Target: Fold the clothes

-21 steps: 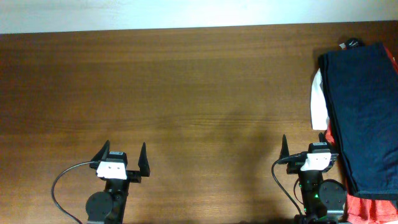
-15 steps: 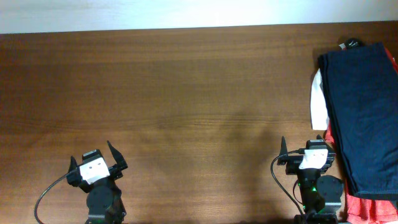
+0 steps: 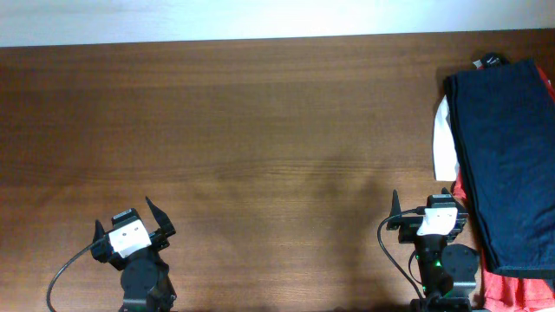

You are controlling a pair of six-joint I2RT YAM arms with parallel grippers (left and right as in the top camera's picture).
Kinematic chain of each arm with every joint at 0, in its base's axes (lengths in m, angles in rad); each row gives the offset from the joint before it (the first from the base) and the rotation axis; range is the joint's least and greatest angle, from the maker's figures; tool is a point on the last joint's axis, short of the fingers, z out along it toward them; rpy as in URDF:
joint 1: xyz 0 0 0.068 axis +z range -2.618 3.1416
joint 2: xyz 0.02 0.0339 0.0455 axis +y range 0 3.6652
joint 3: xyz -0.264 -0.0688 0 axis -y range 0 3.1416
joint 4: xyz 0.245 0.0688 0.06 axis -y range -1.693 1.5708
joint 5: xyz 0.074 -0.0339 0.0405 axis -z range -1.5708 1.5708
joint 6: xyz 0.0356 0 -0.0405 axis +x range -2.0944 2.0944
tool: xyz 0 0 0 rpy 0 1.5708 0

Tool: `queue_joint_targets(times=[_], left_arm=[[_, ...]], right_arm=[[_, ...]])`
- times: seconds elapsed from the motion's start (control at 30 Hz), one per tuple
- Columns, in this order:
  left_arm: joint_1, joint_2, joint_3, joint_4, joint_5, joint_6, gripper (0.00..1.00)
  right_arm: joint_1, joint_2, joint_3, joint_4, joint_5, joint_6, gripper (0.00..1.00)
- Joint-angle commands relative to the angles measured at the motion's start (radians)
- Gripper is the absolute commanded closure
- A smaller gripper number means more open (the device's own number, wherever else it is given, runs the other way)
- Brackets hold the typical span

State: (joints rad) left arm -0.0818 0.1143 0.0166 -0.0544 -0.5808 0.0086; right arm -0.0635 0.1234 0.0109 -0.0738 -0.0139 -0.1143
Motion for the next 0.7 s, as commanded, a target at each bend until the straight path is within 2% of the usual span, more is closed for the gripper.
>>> queue_joint_targets(times=[0.0, 0.03, 0.07, 0.1, 0.2, 0.23, 0.3, 0.37, 0.47, 0.53, 0.57, 0.63, 0.67], left_arm=[[0.002, -0.001, -0.006, 0.001, -0.018, 0.019, 0.01], [0.002, -0.001, -0.006, 0.001, -0.018, 0.019, 0.01], [0.002, -0.001, -0.006, 0.001, -0.018, 0.019, 0.01], [0.002, -0.001, -0.006, 0.001, -0.018, 0.019, 0.01], [0.002, -0.001, -0.006, 0.001, -0.018, 0.019, 0.01], [0.002, -0.001, -0.006, 0.001, -0.018, 0.019, 0.01], [0.002, -0.001, -0.006, 0.001, -0.018, 0.019, 0.01], [0.002, -0.001, -0.006, 0.001, -0.018, 0.019, 0.01], [0.002, -0.001, -0.006, 0.001, -0.018, 0.019, 0.01], [0.002, -0.001, -0.006, 0.001, -0.018, 0.019, 0.01], [0.002, -0.001, -0.006, 0.001, -0.018, 0.019, 0.01], [0.002, -0.001, -0.006, 0.001, -0.018, 0.019, 0.01], [0.002, -0.001, -0.006, 0.001, -0.018, 0.019, 0.01]], right_arm=[[0.005, -0.003, -0.005, 0.09, 0.038, -0.051, 0.01], [0.005, -0.003, -0.005, 0.149, -0.095, 0.023, 0.01], [0.005, -0.003, -0.005, 0.241, -0.316, 0.124, 0.01], [0.005, -0.003, -0.005, 0.359, -0.504, 0.15, 0.01], [0.005, -0.003, -0.005, 0.674, -0.564, 0.158, 0.01], [0.004, -0.003, -0.005, 0.753, -0.58, 0.205, 0.01], [0.004, 0.003, -0.003, 0.729, -0.577, 0.228, 0.01], [0.004, 0.037, 0.021, 0.724, -0.468, 0.227, 0.01], [0.004, 0.228, 0.252, 0.541, -0.328, 0.052, 0.01], [0.004, 0.599, 0.637, 0.296, -0.081, -0.079, 0.01], [0.002, 0.739, 0.788, 0.202, -0.05, -0.128, 0.01], [-0.045, 1.069, 1.185, -0.124, -0.045, -0.167, 0.01], [-0.089, 1.339, 1.569, -0.481, -0.033, -0.166, 0.01]])
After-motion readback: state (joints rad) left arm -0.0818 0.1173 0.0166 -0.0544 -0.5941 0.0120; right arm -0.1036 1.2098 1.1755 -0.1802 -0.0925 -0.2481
